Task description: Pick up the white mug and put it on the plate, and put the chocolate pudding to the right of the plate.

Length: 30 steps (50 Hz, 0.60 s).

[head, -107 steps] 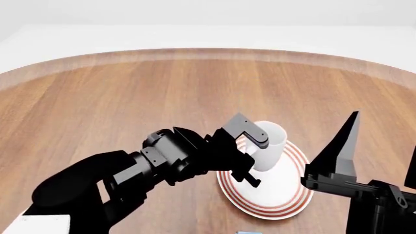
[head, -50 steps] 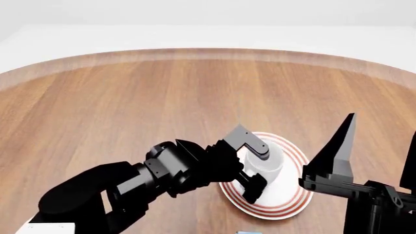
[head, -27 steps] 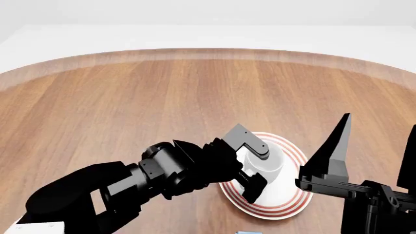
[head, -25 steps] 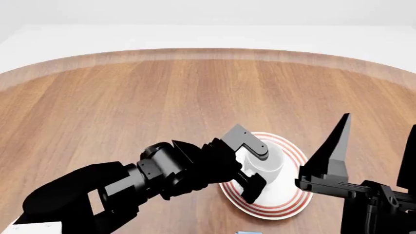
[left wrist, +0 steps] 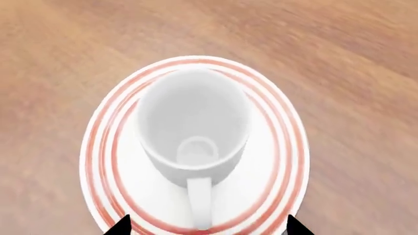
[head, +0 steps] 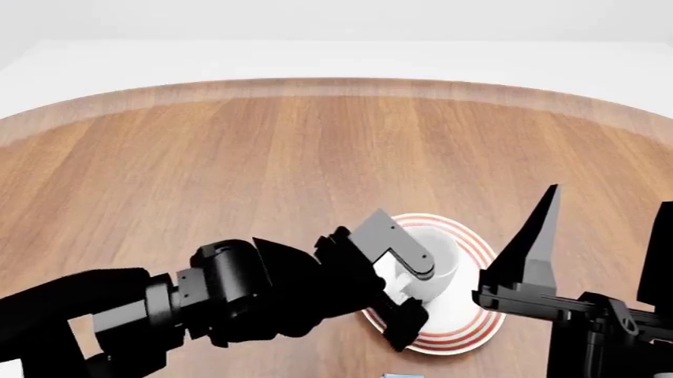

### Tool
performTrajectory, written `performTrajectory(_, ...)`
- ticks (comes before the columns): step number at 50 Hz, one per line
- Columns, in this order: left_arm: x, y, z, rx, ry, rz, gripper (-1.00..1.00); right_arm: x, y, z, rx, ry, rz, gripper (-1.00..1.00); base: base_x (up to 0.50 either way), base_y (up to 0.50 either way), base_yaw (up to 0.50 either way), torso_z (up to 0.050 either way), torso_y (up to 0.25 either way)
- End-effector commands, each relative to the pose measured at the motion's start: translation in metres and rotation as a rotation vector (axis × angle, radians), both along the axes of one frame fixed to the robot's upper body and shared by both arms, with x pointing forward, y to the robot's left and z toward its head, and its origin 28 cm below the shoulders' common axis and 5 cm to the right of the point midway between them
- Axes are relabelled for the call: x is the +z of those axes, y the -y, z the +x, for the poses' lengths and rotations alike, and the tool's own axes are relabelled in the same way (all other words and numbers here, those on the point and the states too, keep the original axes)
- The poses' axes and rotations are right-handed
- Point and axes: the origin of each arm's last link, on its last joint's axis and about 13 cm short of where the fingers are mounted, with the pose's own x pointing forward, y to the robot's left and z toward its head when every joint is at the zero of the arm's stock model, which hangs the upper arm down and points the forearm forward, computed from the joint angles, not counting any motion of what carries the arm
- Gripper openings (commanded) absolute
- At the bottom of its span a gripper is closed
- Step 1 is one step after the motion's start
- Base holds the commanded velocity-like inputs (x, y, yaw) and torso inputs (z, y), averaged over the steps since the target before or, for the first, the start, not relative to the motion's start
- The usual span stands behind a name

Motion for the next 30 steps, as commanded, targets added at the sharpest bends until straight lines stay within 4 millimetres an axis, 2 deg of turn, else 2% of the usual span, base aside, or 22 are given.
performTrajectory(1, 0.014, -0.012, -0.021, -0.008, 0.055, -0.022, 1.00, -0.001, -0.001, 0.000, 0.004, -0.005, -0.002, 1.00, 0.00, 0.00, 0.00, 0.000, 0.000)
performTrajectory(10, 0.028, -0.021, -0.037, -0.021, 0.116, -0.045, 1.00, -0.002, -0.002, 0.000, 0.008, -0.008, -0.002, 1.00, 0.00, 0.00, 0.00, 0.000, 0.000)
performTrajectory(30, 0.030, -0.053, -0.059, 0.039, 0.201, -0.094, 1.00, -0.003, -0.002, 0.001, 0.014, -0.010, -0.002, 1.00, 0.00, 0.00, 0.00, 0.000, 0.000)
